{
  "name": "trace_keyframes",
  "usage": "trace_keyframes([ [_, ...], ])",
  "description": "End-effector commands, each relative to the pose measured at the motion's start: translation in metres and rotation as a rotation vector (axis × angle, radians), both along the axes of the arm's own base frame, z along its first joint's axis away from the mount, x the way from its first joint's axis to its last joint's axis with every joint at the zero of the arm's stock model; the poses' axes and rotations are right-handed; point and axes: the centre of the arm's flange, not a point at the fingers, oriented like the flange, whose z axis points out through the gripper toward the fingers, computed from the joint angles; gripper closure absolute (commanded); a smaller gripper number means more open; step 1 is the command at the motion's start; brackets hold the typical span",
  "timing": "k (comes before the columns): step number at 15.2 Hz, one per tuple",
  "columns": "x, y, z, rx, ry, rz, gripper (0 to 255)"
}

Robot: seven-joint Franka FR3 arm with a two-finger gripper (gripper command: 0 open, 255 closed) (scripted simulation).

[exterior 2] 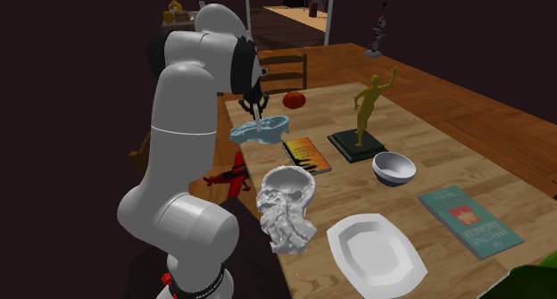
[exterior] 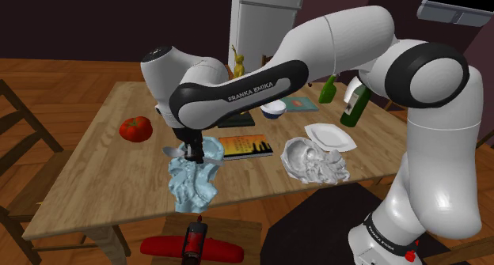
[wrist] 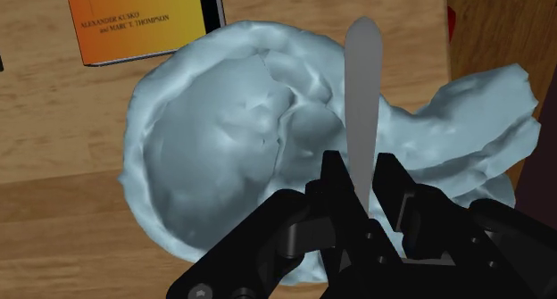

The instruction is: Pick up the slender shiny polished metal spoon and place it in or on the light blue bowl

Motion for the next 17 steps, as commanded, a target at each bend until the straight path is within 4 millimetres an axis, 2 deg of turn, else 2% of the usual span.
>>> trace_keyframes([
  [1,0.000,0.000,-0.001,0.000,0.000,0.000,255],
  [5,0.000,0.000,-0.001,0.000,0.000,0.000,255],
  [6,0.000,0.000,-0.001,0.000,0.000,0.000,0],
  [11,0.000,0.000,-0.001,0.000,0.000,0.000,0],
  [15,0.001,0.012,0.047,0.000,0.000,0.000,0],
  [17,0.001,0.012,0.047,0.000,0.000,0.000,0],
])
